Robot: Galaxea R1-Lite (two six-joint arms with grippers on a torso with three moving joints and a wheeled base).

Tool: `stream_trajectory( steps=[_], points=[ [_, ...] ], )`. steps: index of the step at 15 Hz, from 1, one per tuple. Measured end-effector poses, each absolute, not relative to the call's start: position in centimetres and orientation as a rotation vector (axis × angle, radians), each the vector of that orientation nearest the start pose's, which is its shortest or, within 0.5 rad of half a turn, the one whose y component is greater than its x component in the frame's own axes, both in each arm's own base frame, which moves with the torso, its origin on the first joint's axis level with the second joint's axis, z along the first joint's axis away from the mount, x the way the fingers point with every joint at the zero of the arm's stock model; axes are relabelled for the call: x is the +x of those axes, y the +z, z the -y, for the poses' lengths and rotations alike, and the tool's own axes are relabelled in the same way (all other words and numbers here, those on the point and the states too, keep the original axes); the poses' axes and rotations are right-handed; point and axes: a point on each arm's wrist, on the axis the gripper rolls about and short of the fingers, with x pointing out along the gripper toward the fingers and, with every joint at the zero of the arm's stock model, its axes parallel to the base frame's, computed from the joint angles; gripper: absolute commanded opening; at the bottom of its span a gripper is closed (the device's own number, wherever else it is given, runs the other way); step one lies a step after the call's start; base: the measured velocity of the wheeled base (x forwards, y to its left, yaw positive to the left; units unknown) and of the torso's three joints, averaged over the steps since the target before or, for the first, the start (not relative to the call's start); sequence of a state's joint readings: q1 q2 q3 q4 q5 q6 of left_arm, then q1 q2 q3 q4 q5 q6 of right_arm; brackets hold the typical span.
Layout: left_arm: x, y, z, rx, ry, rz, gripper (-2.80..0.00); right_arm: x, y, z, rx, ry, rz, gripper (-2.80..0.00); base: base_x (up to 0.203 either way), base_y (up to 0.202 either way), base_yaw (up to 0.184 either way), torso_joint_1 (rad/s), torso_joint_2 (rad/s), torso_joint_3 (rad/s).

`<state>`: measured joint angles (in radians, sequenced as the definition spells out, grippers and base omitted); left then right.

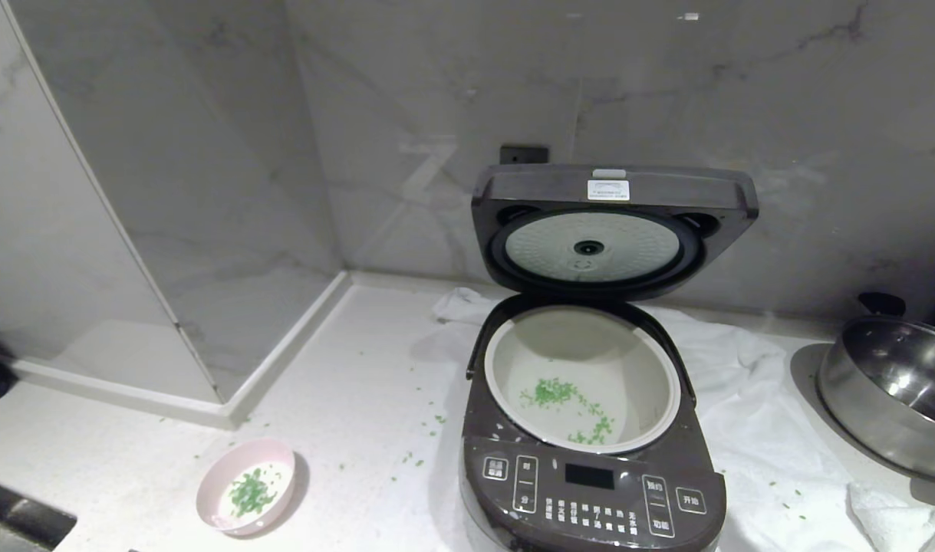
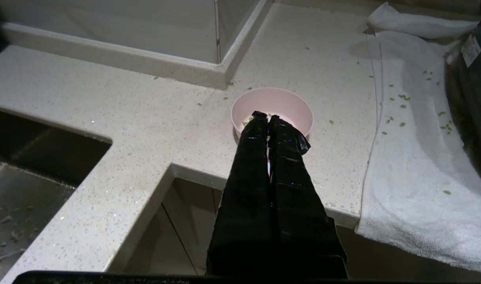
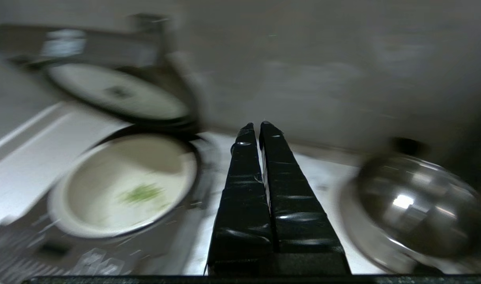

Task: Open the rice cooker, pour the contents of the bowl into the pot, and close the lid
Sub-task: Turn on the tap

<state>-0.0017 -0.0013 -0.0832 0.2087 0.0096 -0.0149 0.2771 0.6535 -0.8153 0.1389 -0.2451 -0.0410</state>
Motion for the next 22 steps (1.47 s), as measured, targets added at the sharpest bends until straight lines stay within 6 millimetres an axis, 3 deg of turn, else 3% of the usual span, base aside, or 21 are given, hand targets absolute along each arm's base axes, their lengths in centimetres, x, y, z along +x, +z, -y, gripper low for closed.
stream_trajectory(
  steps=[7, 10, 13, 18, 20, 22],
  points=[
    [-3.1, 7.7, 0.0, -0.014, 0.009, -0.125, -2.80, -1.6, 26.6, 0.6, -0.172, -0.283, 0.067, -2.80, 0.000, 0.000, 0.000, 0.000, 0.00, 0.000],
    [-3.1, 7.7, 0.0, -0.014, 0.010, -0.125, -2.80, -3.6, 25.0, 0.4, -0.212, -0.325, 0.107, -2.80, 0.000, 0.000, 0.000, 0.000, 0.00, 0.000],
    [-3.1, 7.7, 0.0, -0.014, 0.010, -0.125, -2.80, -4.4, 23.5, 0.4, -0.180, -0.354, 0.159, -2.80, 0.000, 0.000, 0.000, 0.000, 0.00, 0.000],
    [-3.1, 7.7, 0.0, -0.015, 0.011, -0.125, -2.80, -5.3, 23.2, 0.6, -0.171, -0.269, 0.206, -2.80, 0.000, 0.000, 0.000, 0.000, 0.00, 0.000],
    [-3.1, 7.7, 0.0, -0.015, 0.011, -0.125, -2.80, -5.7, 21.7, 0.6, -0.183, -0.221, 0.181, -2.80, 0.000, 0.000, 0.000, 0.000, 0.00, 0.000],
    [-3.1, 7.7, 0.0, -0.014, 0.011, -0.125, -2.80, -6.2, 18.9, 0.4, -0.198, -0.134, 0.154, -2.80, 0.000, 0.000, 0.000, 0.000, 0.00, 0.000]
  ],
)
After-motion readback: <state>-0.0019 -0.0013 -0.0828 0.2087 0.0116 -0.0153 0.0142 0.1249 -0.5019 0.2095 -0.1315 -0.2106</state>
